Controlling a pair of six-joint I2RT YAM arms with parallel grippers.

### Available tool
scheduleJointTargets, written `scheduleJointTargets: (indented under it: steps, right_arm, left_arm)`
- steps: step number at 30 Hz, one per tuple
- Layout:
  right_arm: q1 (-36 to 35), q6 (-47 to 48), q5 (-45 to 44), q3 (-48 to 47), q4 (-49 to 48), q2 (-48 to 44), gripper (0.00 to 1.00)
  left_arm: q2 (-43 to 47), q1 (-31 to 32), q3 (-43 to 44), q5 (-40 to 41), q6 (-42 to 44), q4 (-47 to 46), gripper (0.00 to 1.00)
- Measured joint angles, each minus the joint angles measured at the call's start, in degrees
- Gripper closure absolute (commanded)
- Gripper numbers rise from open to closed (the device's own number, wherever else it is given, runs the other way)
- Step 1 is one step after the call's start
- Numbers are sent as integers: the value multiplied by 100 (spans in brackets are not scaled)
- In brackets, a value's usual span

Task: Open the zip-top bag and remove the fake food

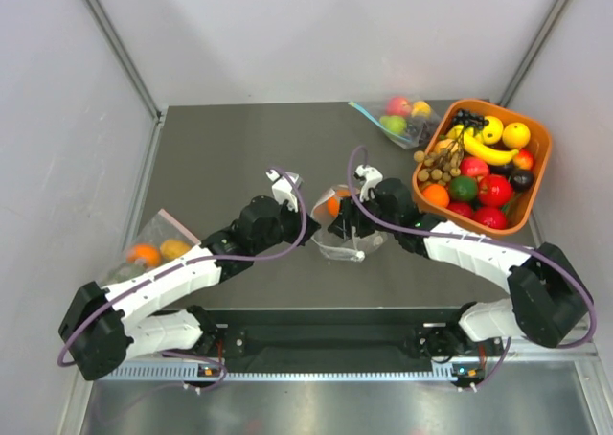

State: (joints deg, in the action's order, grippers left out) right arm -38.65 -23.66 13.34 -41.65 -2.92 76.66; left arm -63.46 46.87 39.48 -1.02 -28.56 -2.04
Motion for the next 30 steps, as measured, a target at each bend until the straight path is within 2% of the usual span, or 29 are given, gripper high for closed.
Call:
scheduleJointTargets:
  steps: [9, 19, 30]
  right_arm:
    - [356, -166, -367, 243, -225, -85, 28]
    - [48, 52, -1102, -426, -216, 367, 24]
    - [-337, 140, -1421, -728, -424, 1054, 23]
  left_arm:
    - [-4, 0, 0, -234, 9, -13, 100]
    - [-184, 149, 59, -839, 127, -142, 100]
    - [-358, 164, 61, -1322, 195, -570, 100]
